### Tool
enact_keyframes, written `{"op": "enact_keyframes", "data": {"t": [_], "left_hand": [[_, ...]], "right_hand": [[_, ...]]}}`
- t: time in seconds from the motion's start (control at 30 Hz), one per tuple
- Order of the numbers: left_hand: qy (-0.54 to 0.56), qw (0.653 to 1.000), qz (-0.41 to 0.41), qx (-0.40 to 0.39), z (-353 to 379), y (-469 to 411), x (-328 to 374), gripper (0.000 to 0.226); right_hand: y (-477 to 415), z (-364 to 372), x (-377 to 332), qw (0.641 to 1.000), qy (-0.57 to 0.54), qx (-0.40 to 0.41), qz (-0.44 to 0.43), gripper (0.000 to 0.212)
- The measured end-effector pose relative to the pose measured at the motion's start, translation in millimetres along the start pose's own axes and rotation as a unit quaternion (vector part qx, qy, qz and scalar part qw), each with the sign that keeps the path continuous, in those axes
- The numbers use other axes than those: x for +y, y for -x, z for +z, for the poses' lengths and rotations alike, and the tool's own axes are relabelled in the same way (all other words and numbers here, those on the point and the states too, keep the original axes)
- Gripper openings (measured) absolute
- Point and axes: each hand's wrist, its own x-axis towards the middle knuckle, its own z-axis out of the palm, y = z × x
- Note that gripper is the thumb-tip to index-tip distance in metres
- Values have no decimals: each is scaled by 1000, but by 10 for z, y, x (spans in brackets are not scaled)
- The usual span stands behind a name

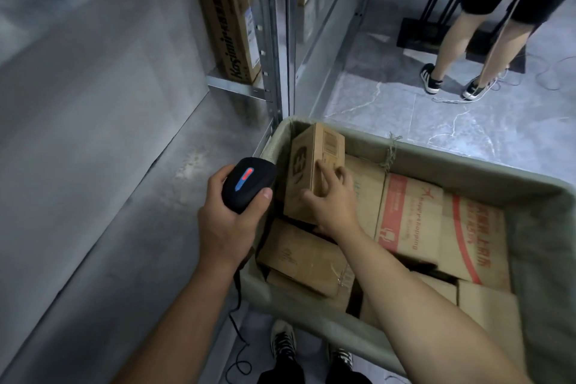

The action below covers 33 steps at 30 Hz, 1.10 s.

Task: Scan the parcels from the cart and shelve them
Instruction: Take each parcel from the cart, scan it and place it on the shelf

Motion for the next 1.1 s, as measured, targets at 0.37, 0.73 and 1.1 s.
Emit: {"op": "enact_keyframes", "data": {"t": [0.37,0.73,1.1], "left_hand": [[-5,999,20,-42,491,577,199,67],[-14,1000,1,-27,692,933,254,59],[14,1000,2,3,608,1082,300,58]], "right_hand": [[566,-1064,900,990,-139,13,22,75],[579,-1407,1218,994,-99,-14,46,77],[460,-1115,887,964,248,-8,97,108]]}}
